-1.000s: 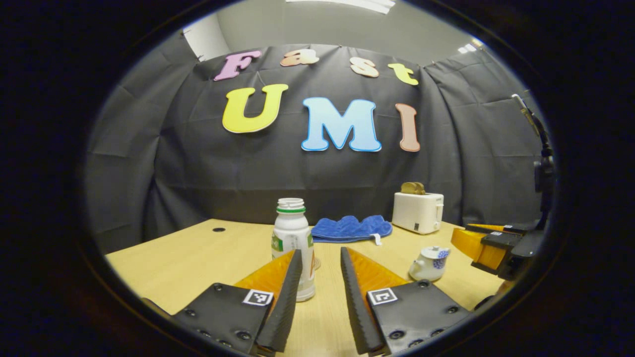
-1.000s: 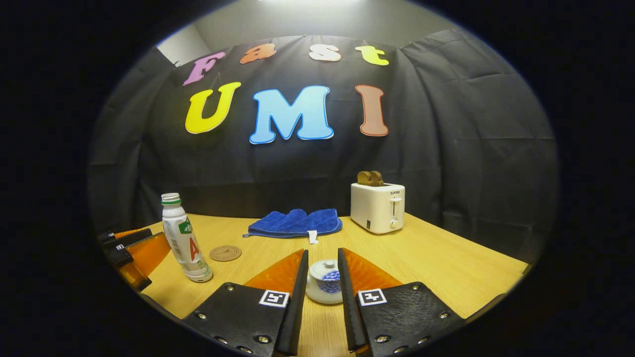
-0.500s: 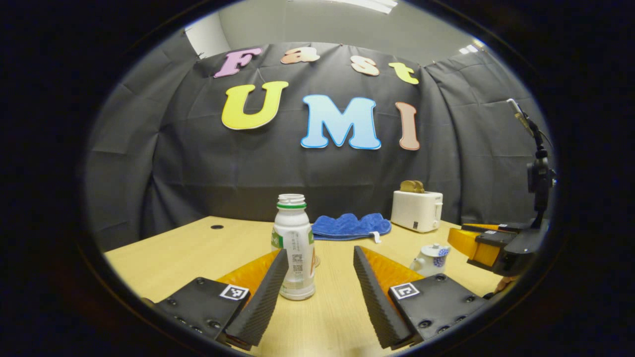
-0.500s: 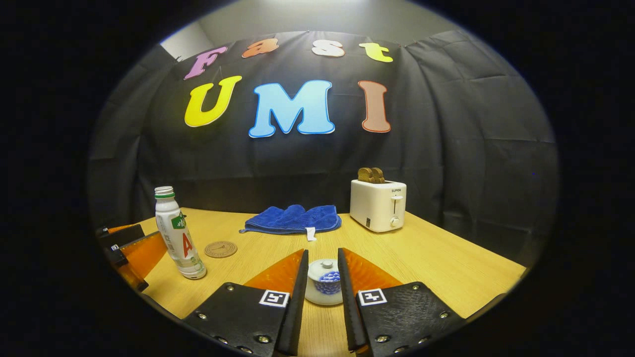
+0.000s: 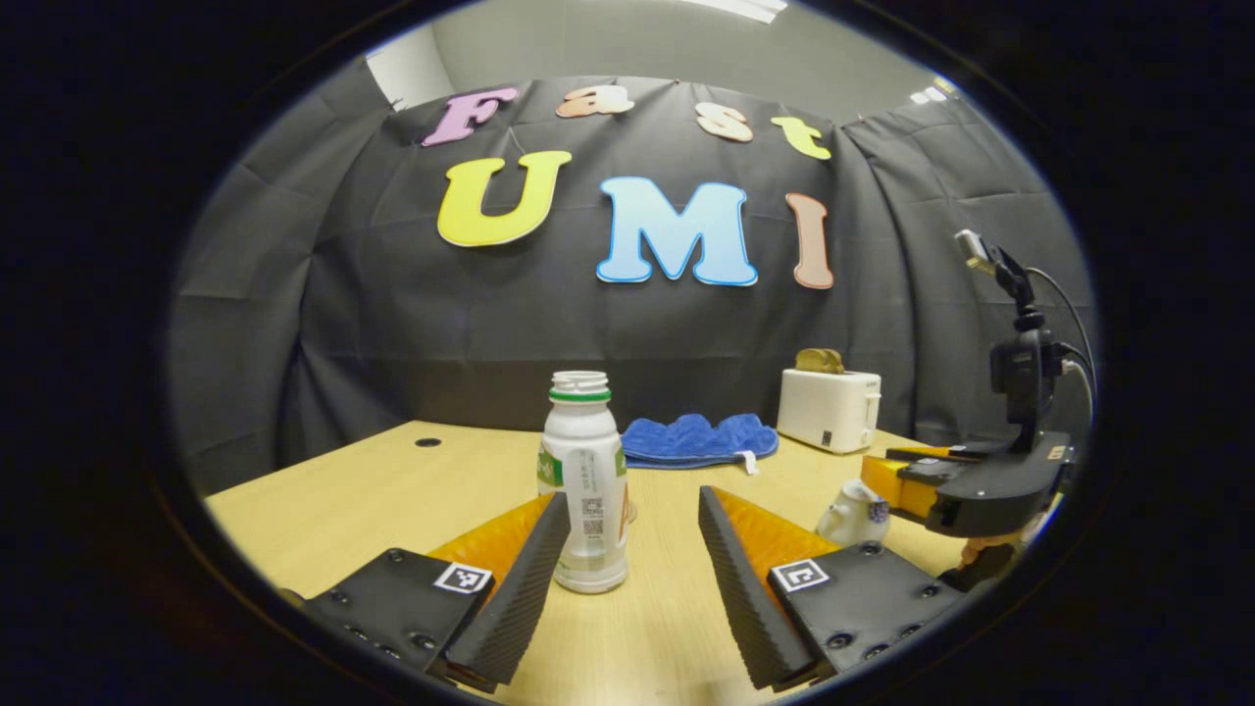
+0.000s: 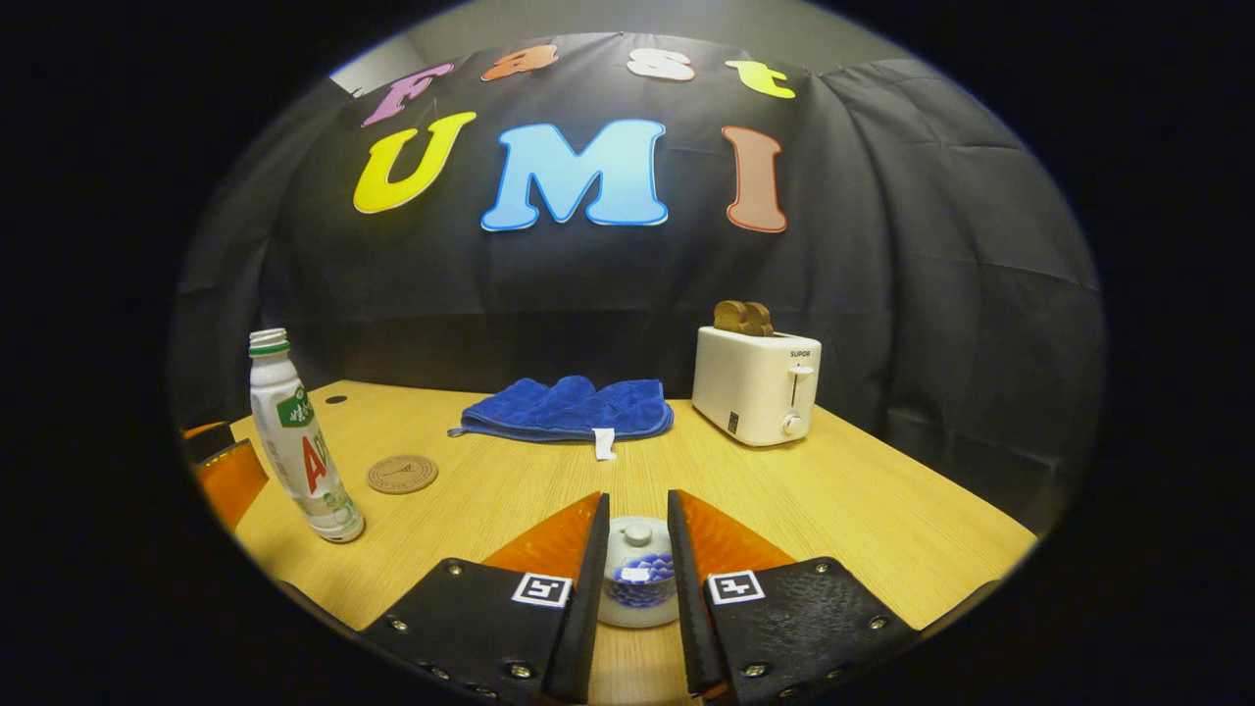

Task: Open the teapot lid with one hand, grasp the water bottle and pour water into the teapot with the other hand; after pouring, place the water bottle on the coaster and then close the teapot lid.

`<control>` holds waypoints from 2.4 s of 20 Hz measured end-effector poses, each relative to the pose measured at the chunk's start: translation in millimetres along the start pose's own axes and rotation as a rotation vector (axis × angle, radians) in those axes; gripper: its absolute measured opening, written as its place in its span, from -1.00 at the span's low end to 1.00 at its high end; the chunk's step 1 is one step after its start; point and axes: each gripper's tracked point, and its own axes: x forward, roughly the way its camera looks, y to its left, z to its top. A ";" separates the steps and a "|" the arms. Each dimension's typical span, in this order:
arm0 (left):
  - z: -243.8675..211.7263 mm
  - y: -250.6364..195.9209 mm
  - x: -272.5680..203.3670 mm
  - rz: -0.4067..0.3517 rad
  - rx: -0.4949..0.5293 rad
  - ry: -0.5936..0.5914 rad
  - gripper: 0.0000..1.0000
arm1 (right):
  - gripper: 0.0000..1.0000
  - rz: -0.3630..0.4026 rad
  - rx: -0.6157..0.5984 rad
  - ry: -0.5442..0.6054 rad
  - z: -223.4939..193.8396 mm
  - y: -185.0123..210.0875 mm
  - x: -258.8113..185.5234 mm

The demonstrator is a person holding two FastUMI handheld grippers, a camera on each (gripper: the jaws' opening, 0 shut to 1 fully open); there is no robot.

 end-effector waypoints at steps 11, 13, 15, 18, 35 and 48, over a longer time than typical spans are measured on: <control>-5.6 3.9 7.5 0.005 -0.006 -0.001 0.83 | -0.27 -0.008 -0.046 -0.033 2.8 -0.2 19.3; -6.2 5.8 8.3 0.009 -0.007 0.001 0.82 | -0.28 -0.004 -0.024 -0.040 5.1 1.0 11.7; -6.6 7.6 6.9 0.013 -0.008 0.001 0.82 | -0.75 -0.007 -0.041 -0.035 3.6 0.5 19.5; -7.2 10.1 8.3 0.018 -0.012 0.002 0.82 | -0.75 -0.002 -0.077 -0.048 3.3 0.6 20.9; -19.2 24.6 51.6 0.026 0.019 0.032 0.99 | -0.98 0.010 0.017 -0.292 53.5 -2.2 4.9; -29.7 43.3 87.2 0.095 0.050 0.067 0.99 | -0.98 0.049 0.023 -0.307 52.1 1.8 -2.2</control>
